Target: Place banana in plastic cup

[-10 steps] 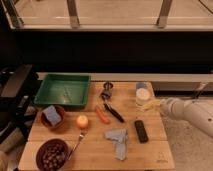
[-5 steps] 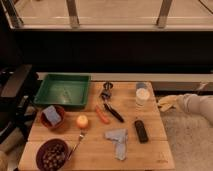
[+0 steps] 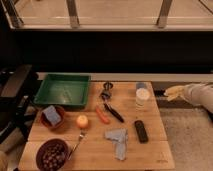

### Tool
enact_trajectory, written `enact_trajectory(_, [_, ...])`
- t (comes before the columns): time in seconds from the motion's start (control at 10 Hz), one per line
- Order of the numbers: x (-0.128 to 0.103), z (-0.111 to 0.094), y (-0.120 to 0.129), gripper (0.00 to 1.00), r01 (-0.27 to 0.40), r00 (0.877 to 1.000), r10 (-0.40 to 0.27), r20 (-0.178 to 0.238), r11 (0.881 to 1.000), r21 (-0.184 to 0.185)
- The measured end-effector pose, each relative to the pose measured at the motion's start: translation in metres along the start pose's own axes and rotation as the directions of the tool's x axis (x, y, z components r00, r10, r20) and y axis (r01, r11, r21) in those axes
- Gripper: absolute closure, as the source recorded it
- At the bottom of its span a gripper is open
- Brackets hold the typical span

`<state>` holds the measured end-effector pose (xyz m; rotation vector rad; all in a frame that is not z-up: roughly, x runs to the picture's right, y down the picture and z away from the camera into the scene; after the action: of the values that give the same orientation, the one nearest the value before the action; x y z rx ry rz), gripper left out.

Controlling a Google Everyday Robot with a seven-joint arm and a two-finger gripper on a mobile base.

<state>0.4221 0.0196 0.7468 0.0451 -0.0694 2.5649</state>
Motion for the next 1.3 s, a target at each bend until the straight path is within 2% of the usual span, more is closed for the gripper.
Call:
enact_trajectory(0.2, [-0.008, 0.013, 0.012, 1.00, 0.009, 1.000, -0.009, 0.006, 1.000, -0.004])
enact_trajectory(0.4, [-0.004, 0.024, 0.028, 1.00, 0.034, 0.999, -0.034, -0.010, 0.999, -0.022])
enact_trajectory(0.9, [0.035, 0.047, 0.070, 1.00, 0.106, 0.990, -0.113, -0.087, 0.991, -0.076])
enact_trajectory(1.1, [0.046, 0.058, 0.080, 1.00, 0.126, 0.983, -0.137, -0.121, 0.988, -0.094])
enact_trajectory(1.3, [0.065, 0.076, 0.100, 1.00, 0.150, 0.971, -0.169, -0.167, 0.981, -0.124])
